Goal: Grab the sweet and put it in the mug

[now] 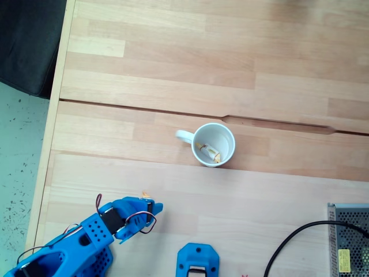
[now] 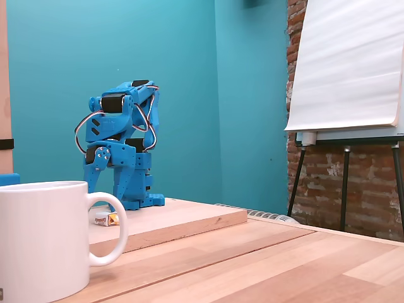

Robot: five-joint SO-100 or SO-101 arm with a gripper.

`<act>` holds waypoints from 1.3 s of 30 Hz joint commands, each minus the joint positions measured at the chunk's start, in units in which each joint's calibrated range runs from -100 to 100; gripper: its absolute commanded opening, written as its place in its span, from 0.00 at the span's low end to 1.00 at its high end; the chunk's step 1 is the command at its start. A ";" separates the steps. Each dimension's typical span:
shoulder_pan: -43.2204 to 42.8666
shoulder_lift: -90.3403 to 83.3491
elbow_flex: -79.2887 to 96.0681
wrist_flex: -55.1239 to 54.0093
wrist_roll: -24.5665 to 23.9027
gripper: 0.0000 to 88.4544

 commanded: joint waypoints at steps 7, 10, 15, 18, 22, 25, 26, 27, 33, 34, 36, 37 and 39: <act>0.10 -0.08 0.54 0.70 -0.10 0.22; 0.54 -0.08 0.72 0.70 -0.20 0.22; 0.76 -0.17 -0.09 2.24 -0.39 0.23; 0.32 -0.25 -1.25 4.66 -0.49 0.23; 0.10 -0.17 -2.32 6.19 -0.49 0.22; 0.10 -0.17 -2.67 6.67 -0.44 0.22; 0.10 -0.17 -2.67 6.67 -0.39 0.22; 0.10 -0.08 -2.49 6.59 -0.29 0.22; 0.61 0.87 -2.05 5.70 0.05 0.23; 0.68 1.12 -2.05 5.70 0.05 0.23; 0.61 1.12 -1.96 5.62 0.10 0.22; 0.61 1.12 -1.96 5.62 0.10 0.22; 0.18 1.12 -1.87 5.30 0.10 0.22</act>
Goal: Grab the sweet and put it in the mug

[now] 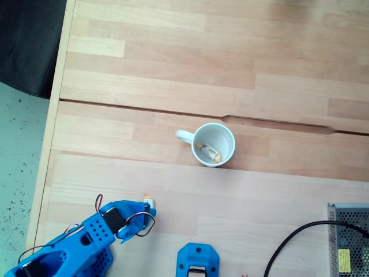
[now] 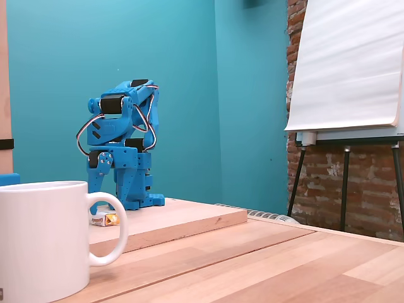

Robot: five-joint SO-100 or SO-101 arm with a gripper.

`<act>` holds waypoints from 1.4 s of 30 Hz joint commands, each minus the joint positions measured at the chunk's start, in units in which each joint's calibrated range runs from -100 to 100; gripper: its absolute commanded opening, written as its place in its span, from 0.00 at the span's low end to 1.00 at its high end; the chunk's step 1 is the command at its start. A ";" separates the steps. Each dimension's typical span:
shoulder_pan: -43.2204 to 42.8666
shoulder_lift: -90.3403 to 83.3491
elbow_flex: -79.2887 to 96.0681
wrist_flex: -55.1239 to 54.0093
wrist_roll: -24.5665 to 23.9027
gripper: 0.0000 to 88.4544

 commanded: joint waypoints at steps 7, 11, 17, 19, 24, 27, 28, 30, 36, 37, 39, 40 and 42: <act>-0.19 0.03 -1.51 -5.56 0.00 0.22; -0.19 0.03 -1.33 -5.32 0.00 0.22; 0.17 -0.06 -0.17 -5.32 0.00 0.22; 0.46 -0.06 -0.17 -5.48 0.00 0.22; 0.54 -0.06 0.45 -6.12 0.00 0.22; 0.54 -0.06 0.98 -5.48 -0.05 0.22; 0.54 -0.06 1.07 -5.40 -0.05 0.22; 0.46 0.03 1.16 -5.40 -0.05 0.22; 0.39 0.12 2.50 -6.28 -0.05 0.22; 0.39 0.12 2.59 -6.28 -0.05 0.22; 0.39 0.12 2.59 -6.37 0.00 0.22; 0.32 0.12 2.59 -6.37 0.00 0.22; 0.32 0.12 2.59 -6.37 0.00 0.22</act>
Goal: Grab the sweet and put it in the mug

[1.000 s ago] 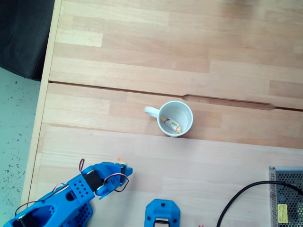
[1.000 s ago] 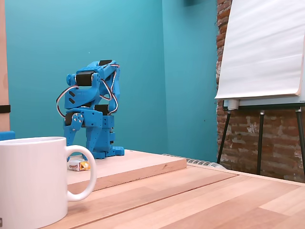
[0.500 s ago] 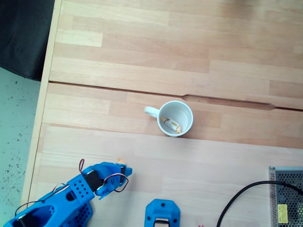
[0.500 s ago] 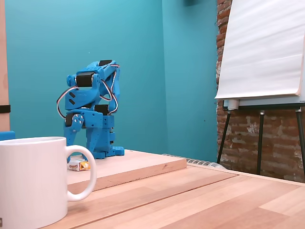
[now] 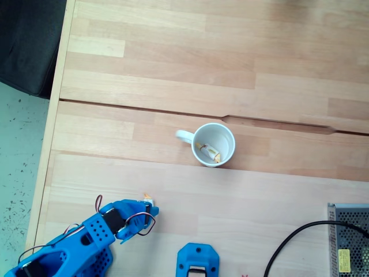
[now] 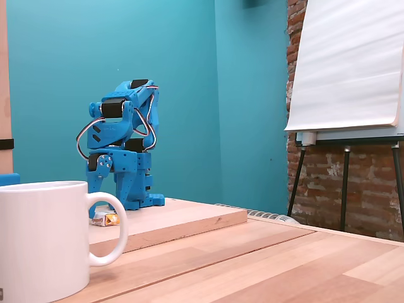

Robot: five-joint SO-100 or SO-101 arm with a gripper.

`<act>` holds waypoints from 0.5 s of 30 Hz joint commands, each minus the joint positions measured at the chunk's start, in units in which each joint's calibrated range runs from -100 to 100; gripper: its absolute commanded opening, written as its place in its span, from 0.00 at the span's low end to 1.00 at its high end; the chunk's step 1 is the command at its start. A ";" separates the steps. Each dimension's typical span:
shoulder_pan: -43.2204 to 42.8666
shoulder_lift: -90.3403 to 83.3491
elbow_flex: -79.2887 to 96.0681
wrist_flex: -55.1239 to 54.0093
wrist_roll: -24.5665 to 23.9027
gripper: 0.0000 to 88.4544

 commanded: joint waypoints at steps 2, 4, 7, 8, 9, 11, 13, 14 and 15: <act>0.32 0.12 -0.37 -0.59 0.05 0.22; 0.32 0.12 -0.37 -0.59 0.05 0.22; 0.32 0.03 -0.37 -0.59 0.05 0.22; 0.24 0.03 -0.37 -0.59 0.05 0.22; 0.10 0.03 -0.37 -0.59 0.05 0.22; -0.12 -0.06 -0.37 -0.59 0.05 0.20; -0.12 -0.06 -0.37 -0.59 0.05 0.16; -0.12 -0.06 -0.37 -0.59 0.05 0.13; -0.19 -0.06 -0.37 -0.59 0.05 0.11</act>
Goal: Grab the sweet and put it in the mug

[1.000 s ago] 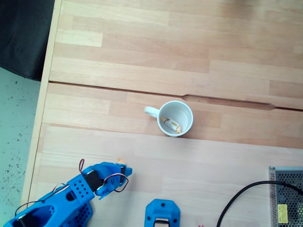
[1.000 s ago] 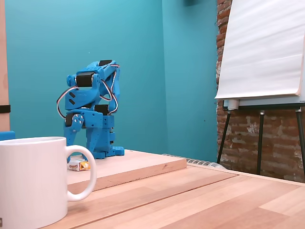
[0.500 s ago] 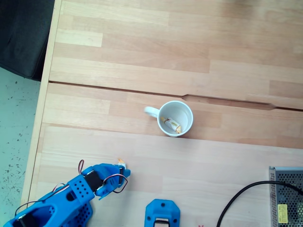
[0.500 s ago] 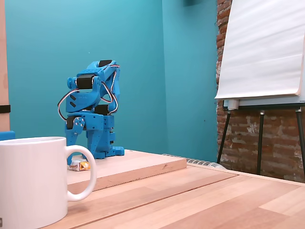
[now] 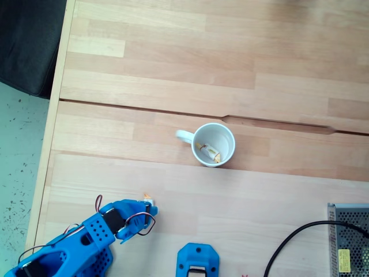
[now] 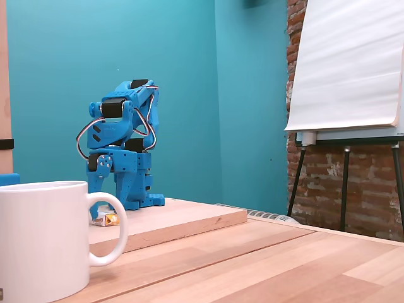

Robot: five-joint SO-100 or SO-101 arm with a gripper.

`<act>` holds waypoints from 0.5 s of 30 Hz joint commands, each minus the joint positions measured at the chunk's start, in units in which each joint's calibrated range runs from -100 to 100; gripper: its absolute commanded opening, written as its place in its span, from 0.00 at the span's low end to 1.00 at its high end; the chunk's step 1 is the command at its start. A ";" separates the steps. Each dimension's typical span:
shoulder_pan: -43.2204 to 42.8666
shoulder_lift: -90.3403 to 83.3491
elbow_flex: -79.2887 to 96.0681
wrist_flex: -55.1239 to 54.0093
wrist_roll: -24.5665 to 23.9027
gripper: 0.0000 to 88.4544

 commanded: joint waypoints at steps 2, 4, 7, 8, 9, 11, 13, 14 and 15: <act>-0.19 -0.14 -0.37 -0.59 0.00 0.05; -0.19 -0.14 -0.37 -0.59 0.00 0.00; -0.19 -0.14 -0.37 -0.59 0.00 0.00; -0.19 -0.14 -0.37 -0.51 0.00 0.00; -0.19 -0.14 -0.37 -0.51 0.00 0.00; -0.19 -0.31 -0.28 -0.18 0.00 0.00; -0.19 -0.40 -0.28 -0.10 0.00 0.00; -0.19 -0.57 -0.28 -0.10 0.00 0.00; -0.12 -1.00 -0.37 -0.10 0.00 0.00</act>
